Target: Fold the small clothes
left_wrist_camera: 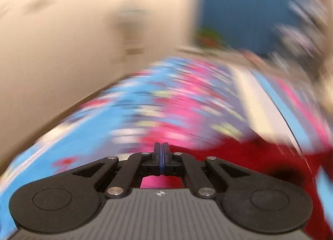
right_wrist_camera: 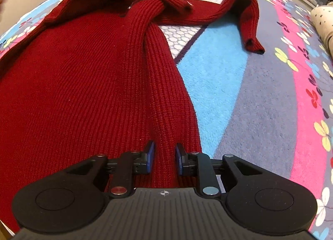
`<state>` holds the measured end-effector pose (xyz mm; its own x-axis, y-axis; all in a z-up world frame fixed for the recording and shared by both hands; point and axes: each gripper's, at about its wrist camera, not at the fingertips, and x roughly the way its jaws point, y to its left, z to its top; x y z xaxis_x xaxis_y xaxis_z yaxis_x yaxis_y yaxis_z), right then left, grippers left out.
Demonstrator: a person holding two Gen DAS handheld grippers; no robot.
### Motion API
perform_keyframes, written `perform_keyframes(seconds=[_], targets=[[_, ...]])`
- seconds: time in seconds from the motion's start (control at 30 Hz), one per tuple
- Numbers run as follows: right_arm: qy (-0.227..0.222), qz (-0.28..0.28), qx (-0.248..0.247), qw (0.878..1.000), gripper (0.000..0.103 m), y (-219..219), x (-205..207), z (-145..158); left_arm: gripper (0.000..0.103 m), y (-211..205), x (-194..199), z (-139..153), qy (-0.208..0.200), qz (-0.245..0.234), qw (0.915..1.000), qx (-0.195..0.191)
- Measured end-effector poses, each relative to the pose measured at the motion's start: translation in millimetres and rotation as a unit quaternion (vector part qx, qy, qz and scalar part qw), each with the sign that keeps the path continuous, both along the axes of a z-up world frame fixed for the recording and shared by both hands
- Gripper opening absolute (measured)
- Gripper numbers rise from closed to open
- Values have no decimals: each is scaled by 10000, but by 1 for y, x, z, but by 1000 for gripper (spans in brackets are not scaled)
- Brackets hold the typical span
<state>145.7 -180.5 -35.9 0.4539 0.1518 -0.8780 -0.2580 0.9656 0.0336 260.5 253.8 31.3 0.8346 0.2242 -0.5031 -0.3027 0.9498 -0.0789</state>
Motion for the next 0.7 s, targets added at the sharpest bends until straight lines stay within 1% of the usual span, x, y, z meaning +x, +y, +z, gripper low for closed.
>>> perform_keyframes(seconds=[0.03,0.07,0.1,0.13,0.17,0.2,0.23,0.27,0.3,0.33,0.4,0.43,0.5,0.57,0.6,0.63,0.67,0.7], targets=[[-16,5,-19,10000,23,0,-1,0,0,43,-18,2,-40,672,9975,-218],[-31,12,-47,10000,23,1,-2,0,0,79,-37,0,-84,1250,9915,-357],[-50,21,-90,9999,24,3,-2,0,0,101,-51,-4,-128,1503,9873,-501],[-70,31,-143,9999,24,5,-3,0,0,114,-64,-12,-163,1478,9867,-663],[-91,40,-191,9998,25,6,-3,0,0,115,-68,-19,-124,1249,9892,-755],[-132,63,-259,9996,25,9,-5,0,0,109,-68,-25,-32,888,9929,-785],[-180,96,-338,9992,25,12,-6,0,0,91,-63,-28,62,356,9971,-667],[-233,126,-417,9988,25,15,-7,-1,1,71,-58,-27,47,-96,9991,-416],[-283,147,-489,9983,25,17,-9,-1,6,45,-55,-26,-43,-545,9985,-58],[-325,156,-543,9979,25,19,-10,-2,11,16,-52,-27,-119,-990,9947,252],[-381,148,-593,9974,25,19,-12,-2,13,-27,-47,-37,-46,-1617,9856,486],[-400,136,-588,9974,25,18,-13,-2,13,-51,-43,-44,57,-1862,9806,605],[-422,125,-560,9975,25,17,-14,-2,14,-92,-37,-57,156,-2193,9713,903],[-430,139,-532,9976,25,15,-15,-1,25,-140,-36,-69,201,-2523,9586,1301],[-426,142,-517,9976,25,14,-15,-1,35,-163,-32,-77,206,-2688,9506,1540],[-417,145,-509,9977,25,14,-14,-1,42,-181,-29,-84,198,-2806,9441,1716],[-410,154,-507,9978,25,14,-14,-2,43,-201,-22,-92,189,-2928,9372,1883],[-406,163,-501,9978,25,13,-13,-2,44,-214,-13,-105,208,-3004,9327,1987]])
